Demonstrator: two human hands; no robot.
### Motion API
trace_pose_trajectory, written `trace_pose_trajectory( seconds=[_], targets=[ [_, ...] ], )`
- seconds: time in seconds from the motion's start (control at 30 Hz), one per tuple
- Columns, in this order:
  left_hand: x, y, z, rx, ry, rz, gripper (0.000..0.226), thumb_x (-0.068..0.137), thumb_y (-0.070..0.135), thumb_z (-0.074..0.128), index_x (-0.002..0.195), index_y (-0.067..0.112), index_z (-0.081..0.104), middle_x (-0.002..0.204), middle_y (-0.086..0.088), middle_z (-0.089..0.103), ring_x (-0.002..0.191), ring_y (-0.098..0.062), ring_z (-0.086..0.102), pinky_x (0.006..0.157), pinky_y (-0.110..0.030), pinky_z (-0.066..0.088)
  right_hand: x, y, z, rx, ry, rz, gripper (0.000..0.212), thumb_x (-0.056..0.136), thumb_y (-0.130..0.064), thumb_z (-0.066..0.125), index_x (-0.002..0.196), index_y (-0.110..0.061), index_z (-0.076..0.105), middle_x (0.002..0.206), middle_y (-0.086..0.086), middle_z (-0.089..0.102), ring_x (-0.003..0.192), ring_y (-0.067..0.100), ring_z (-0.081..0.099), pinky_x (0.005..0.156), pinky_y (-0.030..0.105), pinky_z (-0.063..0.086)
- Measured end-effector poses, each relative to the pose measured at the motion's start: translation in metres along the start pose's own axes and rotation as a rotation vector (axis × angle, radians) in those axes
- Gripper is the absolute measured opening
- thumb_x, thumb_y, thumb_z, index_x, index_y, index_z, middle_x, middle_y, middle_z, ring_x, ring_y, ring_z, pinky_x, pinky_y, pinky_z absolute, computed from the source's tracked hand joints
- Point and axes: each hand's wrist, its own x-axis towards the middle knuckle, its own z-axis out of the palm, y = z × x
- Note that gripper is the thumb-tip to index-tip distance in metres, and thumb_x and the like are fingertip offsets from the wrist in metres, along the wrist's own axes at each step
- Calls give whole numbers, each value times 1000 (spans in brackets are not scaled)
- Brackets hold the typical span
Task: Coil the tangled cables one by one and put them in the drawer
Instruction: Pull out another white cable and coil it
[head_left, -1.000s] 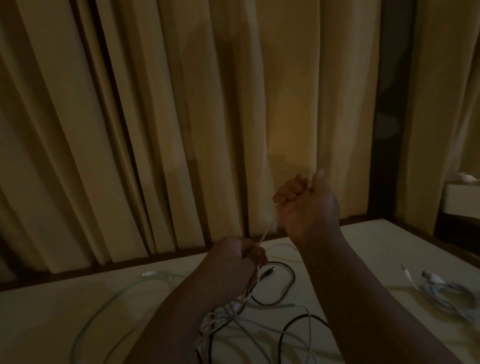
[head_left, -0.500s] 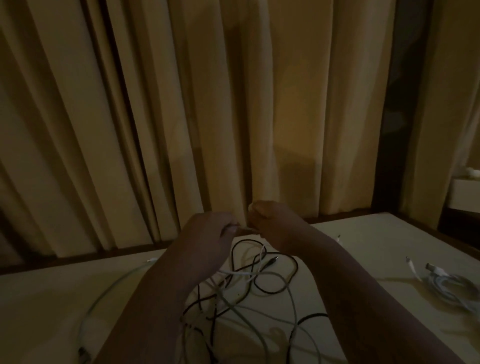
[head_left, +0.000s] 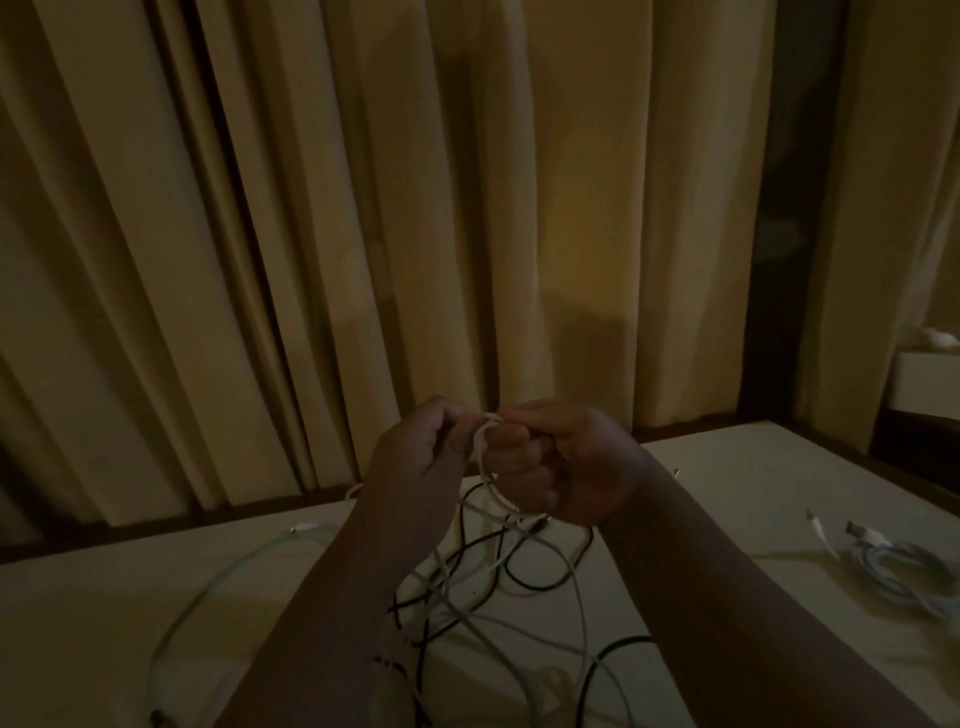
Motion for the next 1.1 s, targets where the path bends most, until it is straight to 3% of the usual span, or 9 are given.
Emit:
trace_pose_trajectory(
  seconds=[0.13,0.27,0.4,0.57,0.7,0.8,0.87,0.97,1.1],
  targets=[
    [3,-11,8,-184,31,-166,26,104,24,52,82,24,66,76,-1,66,75,-29,65,71,-53,57,7,-5,10,232,16,-192,22,100,-22,48,78,-19,52,64,-11,28,53,4,23,47,18,19],
    [2,-15,10,-90,-87,-255,29,99,39,55,75,29,67,54,6,46,51,-17,41,56,-38,34,4,-21,26,469,149,-501,25,104,-20,37,84,-14,50,69,-7,34,58,7,31,57,20,30],
    [-4,-5,18,-107,-259,-334,28,104,27,51,83,27,70,62,-10,42,55,-22,33,56,-34,28,-1,-29,25,375,519,-790,27,105,-12,31,84,-13,48,69,-4,36,58,9,35,61,23,39],
    [-6,-6,26,10,-317,-362,26,104,27,48,93,40,69,50,6,49,44,-11,40,52,-30,34,9,-23,13,39,842,-889,32,108,-12,34,79,-12,49,64,-1,41,58,11,39,66,29,37],
    [-4,1,18,168,-328,-368,19,103,29,51,95,34,68,50,7,57,40,-5,51,51,-27,43,15,-9,7,-775,1100,-689,41,108,-29,34,79,-5,50,65,1,47,61,15,44,64,42,44],
    [-1,7,7,302,-329,-403,19,103,22,51,93,23,67,63,-1,69,49,-7,65,51,-27,53,14,0,10,-1247,1131,-485,29,107,-27,36,81,-18,46,73,-9,48,62,0,48,58,29,44],
    [-1,8,2,324,-349,-460,20,103,19,50,94,22,67,68,-4,73,57,-11,71,60,-30,60,15,2,10,-1376,1101,-357,26,108,-20,36,84,-19,46,79,-12,50,68,-1,51,59,20,38],
    [-1,2,-4,278,-369,-479,24,104,19,48,94,22,69,62,-1,70,55,-10,69,64,-36,62,16,5,5,-1540,1041,-102,22,105,-7,40,87,-17,49,82,-3,56,68,9,51,57,24,39],
    [2,-8,-7,486,-309,-264,30,105,28,46,84,27,67,57,11,47,47,-1,46,48,-17,32,12,6,2,-1546,1078,273,25,106,-15,39,114,-3,59,107,15,60,101,31,60,79,34,45]
  ],
)
